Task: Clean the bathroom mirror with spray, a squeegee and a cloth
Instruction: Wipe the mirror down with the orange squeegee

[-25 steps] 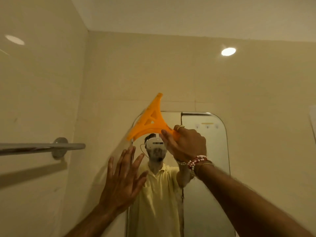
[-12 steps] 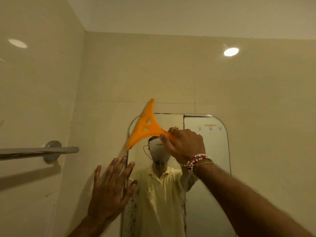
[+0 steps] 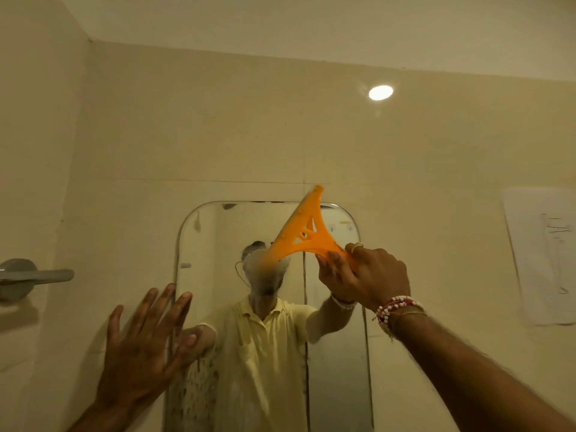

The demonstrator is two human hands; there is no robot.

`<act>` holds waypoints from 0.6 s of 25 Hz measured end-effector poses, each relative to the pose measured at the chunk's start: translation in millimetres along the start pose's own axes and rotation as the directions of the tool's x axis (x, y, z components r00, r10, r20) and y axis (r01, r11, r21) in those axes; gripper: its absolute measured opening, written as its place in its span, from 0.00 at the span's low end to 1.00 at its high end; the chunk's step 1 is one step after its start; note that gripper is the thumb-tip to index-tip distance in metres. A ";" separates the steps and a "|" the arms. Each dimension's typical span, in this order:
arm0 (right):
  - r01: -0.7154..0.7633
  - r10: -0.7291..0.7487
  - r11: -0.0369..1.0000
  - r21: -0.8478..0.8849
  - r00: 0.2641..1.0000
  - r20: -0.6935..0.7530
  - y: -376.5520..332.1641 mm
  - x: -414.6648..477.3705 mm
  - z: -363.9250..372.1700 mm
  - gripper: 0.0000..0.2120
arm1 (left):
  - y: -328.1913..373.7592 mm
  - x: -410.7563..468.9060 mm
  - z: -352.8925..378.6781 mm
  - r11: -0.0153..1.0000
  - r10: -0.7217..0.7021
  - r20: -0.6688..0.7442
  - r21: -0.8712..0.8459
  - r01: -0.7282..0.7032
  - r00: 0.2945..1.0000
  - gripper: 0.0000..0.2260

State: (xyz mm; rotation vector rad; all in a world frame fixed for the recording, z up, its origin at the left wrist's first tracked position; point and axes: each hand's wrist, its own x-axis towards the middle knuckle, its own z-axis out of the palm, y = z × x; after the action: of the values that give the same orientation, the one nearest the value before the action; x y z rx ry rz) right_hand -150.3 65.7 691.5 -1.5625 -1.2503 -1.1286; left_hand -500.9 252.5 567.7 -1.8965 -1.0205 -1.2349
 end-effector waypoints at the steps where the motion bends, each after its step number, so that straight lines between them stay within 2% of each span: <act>1: -0.031 0.031 0.999 0.014 1.000 -0.001 7.5 -3.8 -2.7 0.32 | -0.3 0.3 0.3 1.000 0.000 0.002 0.008 0.000 1.000 0.33; 6: -0.130 0.131 0.990 0.046 0.991 -0.004 25.2 -23.0 -3.1 0.33 | 4.9 -0.4 -4.2 1.000 -0.009 0.025 0.011 0.008 1.000 0.34; 10: -0.212 0.196 0.968 0.132 0.972 0.126 14.6 -29.0 2.4 0.28 | 13.7 -1.6 -8.9 0.999 -0.037 0.029 0.003 0.037 0.999 0.34; 15: -0.264 0.222 0.933 0.243 0.957 0.185 -5.8 -33.7 6.8 0.25 | 24.2 -2.8 -13.0 0.996 -0.087 0.042 -0.020 0.088 0.995 0.35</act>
State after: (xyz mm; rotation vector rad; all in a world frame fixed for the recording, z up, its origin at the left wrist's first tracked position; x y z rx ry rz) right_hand -158.6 64.8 657.7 -1.5695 -1.2116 -0.6620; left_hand -486.2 229.1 567.1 -1.9192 -1.1270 -1.2655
